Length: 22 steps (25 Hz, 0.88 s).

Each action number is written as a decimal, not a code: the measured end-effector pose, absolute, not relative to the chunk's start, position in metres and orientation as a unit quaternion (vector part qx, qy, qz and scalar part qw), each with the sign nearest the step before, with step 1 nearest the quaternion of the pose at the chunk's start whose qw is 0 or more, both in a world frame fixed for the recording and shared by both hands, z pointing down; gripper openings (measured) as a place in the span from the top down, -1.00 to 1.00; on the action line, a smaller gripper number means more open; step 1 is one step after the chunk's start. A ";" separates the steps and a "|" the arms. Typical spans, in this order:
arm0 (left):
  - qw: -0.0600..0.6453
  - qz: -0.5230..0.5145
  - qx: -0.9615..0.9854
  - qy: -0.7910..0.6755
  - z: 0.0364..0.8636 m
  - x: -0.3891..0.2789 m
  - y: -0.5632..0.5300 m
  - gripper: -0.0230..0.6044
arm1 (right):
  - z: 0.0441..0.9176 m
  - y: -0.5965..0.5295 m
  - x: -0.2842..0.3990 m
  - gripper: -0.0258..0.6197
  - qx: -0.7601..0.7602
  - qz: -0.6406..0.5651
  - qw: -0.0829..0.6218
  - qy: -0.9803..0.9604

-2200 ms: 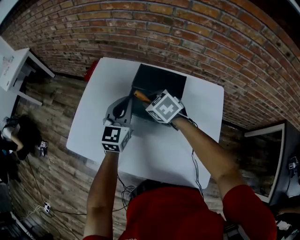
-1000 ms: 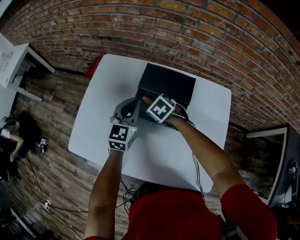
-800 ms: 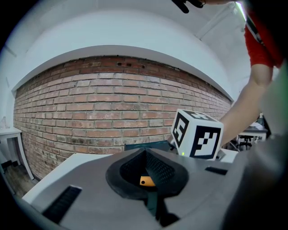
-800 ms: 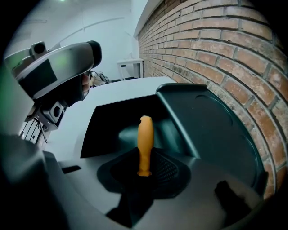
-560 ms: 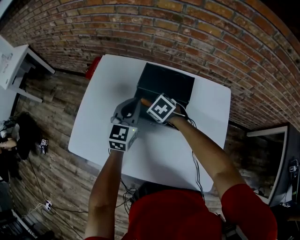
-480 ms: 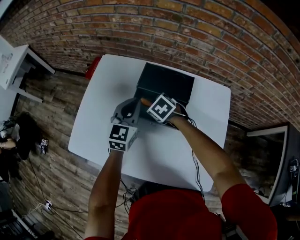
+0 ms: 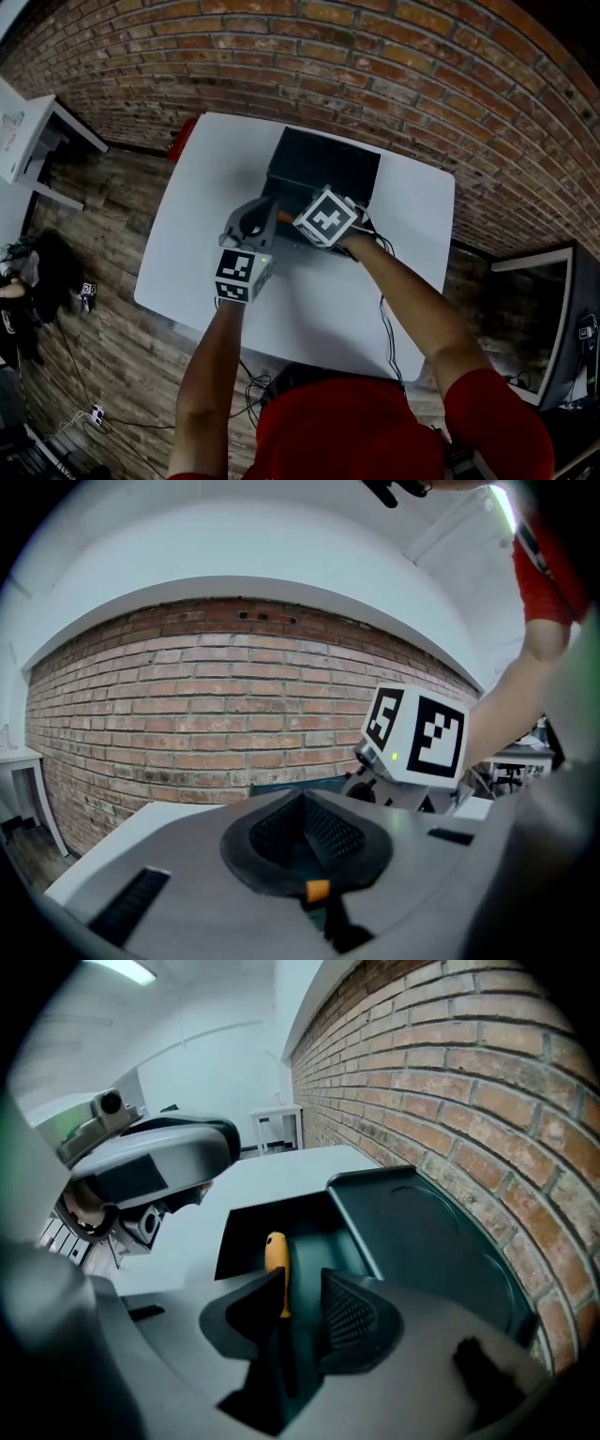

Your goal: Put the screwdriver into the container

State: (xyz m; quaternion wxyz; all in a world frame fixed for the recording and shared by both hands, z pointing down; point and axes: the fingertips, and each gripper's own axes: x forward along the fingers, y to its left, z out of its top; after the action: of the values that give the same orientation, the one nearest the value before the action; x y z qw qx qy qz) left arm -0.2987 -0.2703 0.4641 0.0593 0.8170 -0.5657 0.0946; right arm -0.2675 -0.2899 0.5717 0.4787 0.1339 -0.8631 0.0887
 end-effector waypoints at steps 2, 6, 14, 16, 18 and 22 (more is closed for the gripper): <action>0.061 0.096 0.817 -0.566 0.464 -0.297 -0.269 0.88 | 0.565 -0.289 -0.266 0.56 0.135 0.087 0.470 -0.868; 0.058 0.096 0.817 -0.565 0.460 -0.292 -0.268 0.89 | 0.554 -0.286 -0.265 0.56 0.130 0.082 0.452 -0.879; 0.051 0.090 0.817 -0.568 0.450 -0.285 -0.262 0.89 | 0.525 -0.281 -0.270 0.65 0.131 0.062 0.382 -0.913; 0.051 0.086 0.816 -0.569 0.446 -0.284 -0.259 0.88 | 0.516 -0.281 -0.270 0.71 0.138 0.053 0.366 -0.919; 0.049 0.083 0.816 -0.570 0.442 -0.284 -0.257 0.88 | 0.506 -0.281 -0.271 0.74 0.142 0.041 0.348 -0.926; 0.041 0.075 0.816 -0.572 0.431 -0.279 -0.252 0.89 | 0.481 -0.277 -0.269 0.77 0.151 0.016 0.305 -0.940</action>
State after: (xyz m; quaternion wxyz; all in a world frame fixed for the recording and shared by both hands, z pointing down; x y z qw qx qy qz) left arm -0.2793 -0.2521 0.4311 0.0407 0.8160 -0.5717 0.0746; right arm -0.2690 -0.2770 0.4814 0.3046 0.1513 -0.9402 0.0161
